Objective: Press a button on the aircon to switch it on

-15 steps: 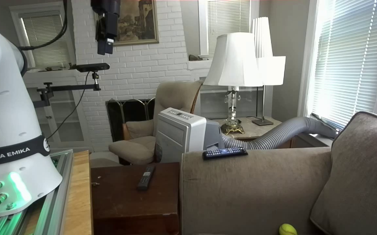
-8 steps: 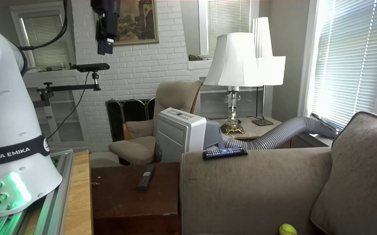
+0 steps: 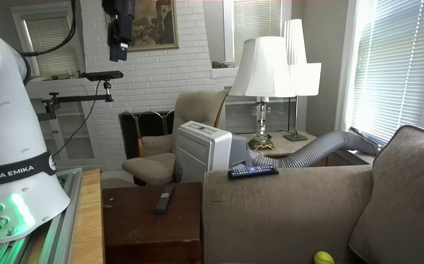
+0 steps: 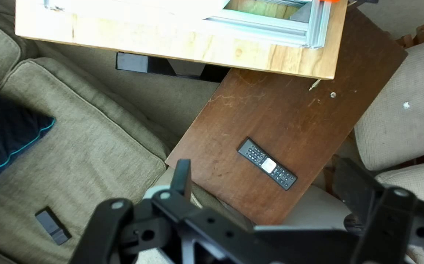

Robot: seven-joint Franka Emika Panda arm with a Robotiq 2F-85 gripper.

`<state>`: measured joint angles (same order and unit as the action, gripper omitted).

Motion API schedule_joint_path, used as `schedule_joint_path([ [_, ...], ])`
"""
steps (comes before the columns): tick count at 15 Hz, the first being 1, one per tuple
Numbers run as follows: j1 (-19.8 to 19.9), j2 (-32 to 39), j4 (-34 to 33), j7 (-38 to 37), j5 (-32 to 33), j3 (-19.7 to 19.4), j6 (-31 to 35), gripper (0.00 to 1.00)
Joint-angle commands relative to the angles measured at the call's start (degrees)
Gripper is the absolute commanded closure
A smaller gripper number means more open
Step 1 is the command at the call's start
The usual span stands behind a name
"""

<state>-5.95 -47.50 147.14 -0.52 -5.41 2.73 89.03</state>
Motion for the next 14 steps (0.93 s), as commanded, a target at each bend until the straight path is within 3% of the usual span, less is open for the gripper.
schedule_joint_path([
  [1,0.6,0.02,-0.1,0.36,-0.24,0.43,-0.13,0.0],
  [14,0.3,1.66,-0.56,0.53,-0.85,0.57,1.19,0.0],
])
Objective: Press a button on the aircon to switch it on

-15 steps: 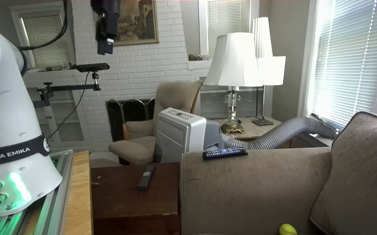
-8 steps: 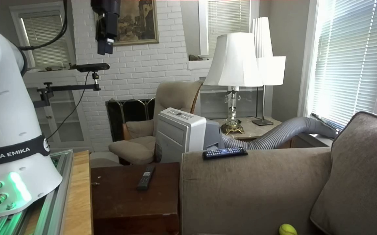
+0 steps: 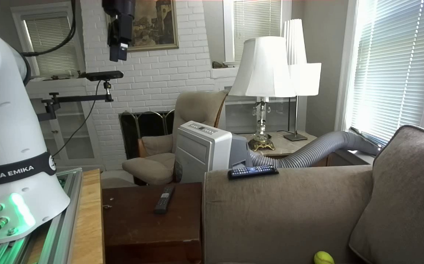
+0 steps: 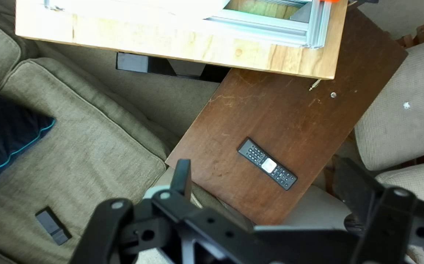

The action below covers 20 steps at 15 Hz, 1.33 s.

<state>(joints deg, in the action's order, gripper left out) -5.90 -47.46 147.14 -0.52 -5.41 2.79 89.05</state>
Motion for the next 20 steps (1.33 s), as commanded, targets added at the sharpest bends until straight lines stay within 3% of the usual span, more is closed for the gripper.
schedule_joint_path([
  [1,-0.09,2.84,-1.02,1.03,-1.04,0.59,2.0,0.0],
  [6,-2.07,12.4,-4.7,4.26,-1.01,1.5,10.43,0.0],
  [13,-5.43,29.95,-15.79,21.47,-0.04,0.48,23.68,0.0],
  [17,-7.11,37.37,-22.0,27.68,-0.85,2.67,29.15,0.0],
  [20,-8.65,40.86,-25.18,27.04,-0.86,5.59,32.56,0.0],
])
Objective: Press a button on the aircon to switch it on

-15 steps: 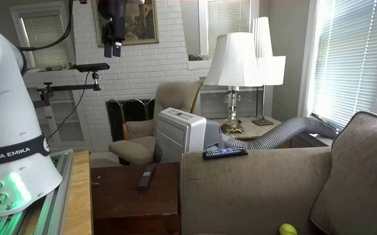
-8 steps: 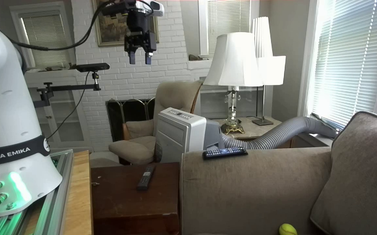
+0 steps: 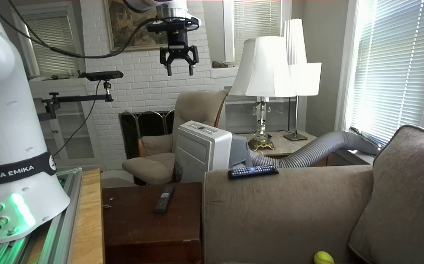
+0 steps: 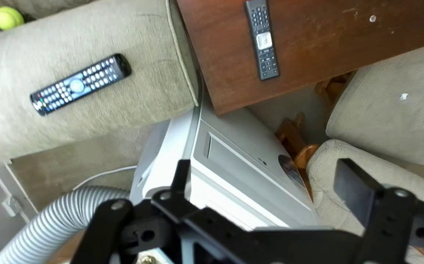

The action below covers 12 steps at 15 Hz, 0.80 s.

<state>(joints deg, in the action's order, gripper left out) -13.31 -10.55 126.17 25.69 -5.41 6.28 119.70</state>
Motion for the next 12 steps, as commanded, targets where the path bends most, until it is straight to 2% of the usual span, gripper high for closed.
schedule_joint_path([
  [1,-1.73,4.87,-5.14,-0.7,-0.36,3.36,2.78,0.0],
  [5,-3.14,8.12,-9.11,-6.5,-0.2,7.35,4.6,0.0],
  [6,-2.42,5.76,-6.17,-4.36,0.0,6.75,4.45,0.0],
  [12,-2.8,7.4,-8.15,-5.81,0.02,7.69,4.44,0.0],
])
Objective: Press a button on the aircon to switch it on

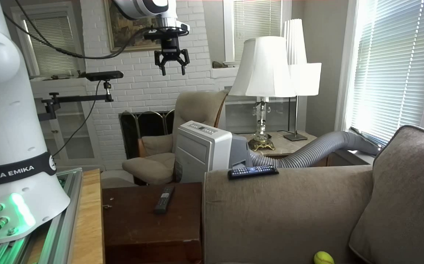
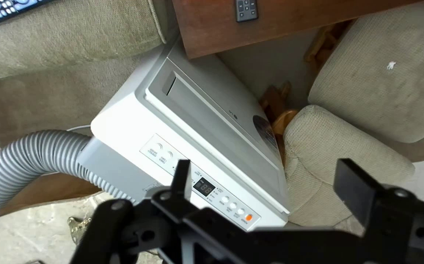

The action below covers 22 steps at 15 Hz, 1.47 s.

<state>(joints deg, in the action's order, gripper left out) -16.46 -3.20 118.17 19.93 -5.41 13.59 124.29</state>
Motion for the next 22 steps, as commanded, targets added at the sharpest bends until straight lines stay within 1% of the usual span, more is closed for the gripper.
schedule_joint_path([
  [1,0.35,0.05,-0.16,-0.05,0.01,0.37,-0.14,0.0],
  [4,0.35,0.05,-0.16,-0.05,0.01,0.37,-0.14,0.0],
  [5,0.19,0.59,-0.14,-1.17,0.94,0.66,0.81,0.0],
  [7,-0.11,3.29,-1.7,-2.78,1.89,1.27,2.5,0.0],
  [10,-0.36,8.95,-5.39,-2.61,2.79,2.11,4.82,0.0],
  [13,-0.84,17.56,-11.5,-2.4,4.58,2.87,7.47,0.0],
  [15,-1.5,23.75,-17.09,-3.09,6.34,2.98,8.37,0.0],
  [18,-3.76,31.47,-25.63,-4.06,9.09,2.91,8.52,0.0],
  [19,-4.83,33.76,-27.95,-3.98,9.85,3.13,8.92,0.09],
  [20,-5.77,35.54,-30.31,-3.76,10.26,3.33,8.7,0.28],
  [22,-7.69,38.68,-34.3,-3.15,10.47,3.87,8.49,0.41],
])
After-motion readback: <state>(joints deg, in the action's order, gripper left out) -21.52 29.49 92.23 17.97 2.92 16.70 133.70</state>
